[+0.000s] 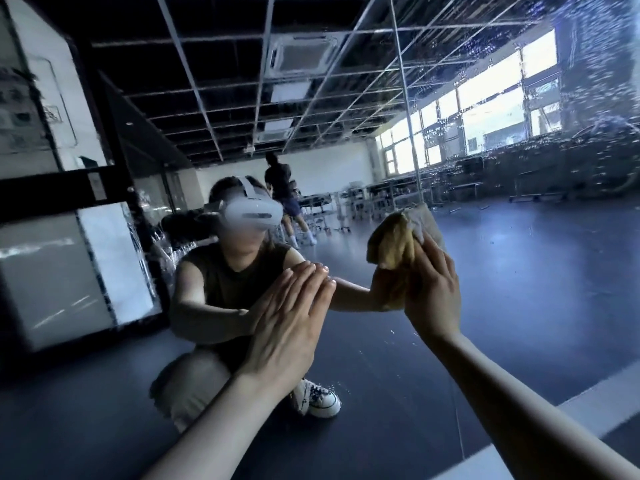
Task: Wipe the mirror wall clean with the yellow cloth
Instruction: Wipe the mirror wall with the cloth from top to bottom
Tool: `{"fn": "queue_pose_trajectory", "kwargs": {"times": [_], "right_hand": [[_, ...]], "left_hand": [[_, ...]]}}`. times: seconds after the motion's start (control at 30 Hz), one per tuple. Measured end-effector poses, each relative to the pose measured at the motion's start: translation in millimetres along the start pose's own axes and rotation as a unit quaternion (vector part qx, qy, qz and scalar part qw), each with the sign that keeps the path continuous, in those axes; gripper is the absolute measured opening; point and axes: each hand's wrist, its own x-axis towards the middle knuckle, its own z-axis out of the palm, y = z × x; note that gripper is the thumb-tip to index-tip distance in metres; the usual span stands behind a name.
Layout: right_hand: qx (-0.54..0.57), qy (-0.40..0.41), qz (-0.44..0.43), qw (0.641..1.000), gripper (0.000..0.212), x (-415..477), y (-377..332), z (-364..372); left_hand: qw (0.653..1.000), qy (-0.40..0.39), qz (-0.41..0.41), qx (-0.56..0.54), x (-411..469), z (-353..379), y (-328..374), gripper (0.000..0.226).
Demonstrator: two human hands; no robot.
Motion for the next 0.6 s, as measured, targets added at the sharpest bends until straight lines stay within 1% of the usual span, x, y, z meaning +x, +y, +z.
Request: {"fn": "queue_pose_trajectory", "kwargs": {"times": [0.17,0.33,0.47,0.6], "right_hand": [[0.010,-0.003,0.032,0.999,0.054,-11,3,4],[0.007,-0.017,0.050,0.999,0.051,-50,6,6],[0.007,-0.020,0.121,0.992,0.056,-82,-2,11],[0.019,-0.022,0.221,0.975,0.059,-99,-39,24]], "left_hand": [[1.000,0.002,-0.002,0.005,-6,2,3,0.059],[1.000,-0.010,0.002,0.021,-27,6,3,0.058],[0.999,-0.020,0.014,0.033,-49,6,-1,0.054],[0.998,-0.030,0.024,0.050,-70,3,-11,0.052]]}}
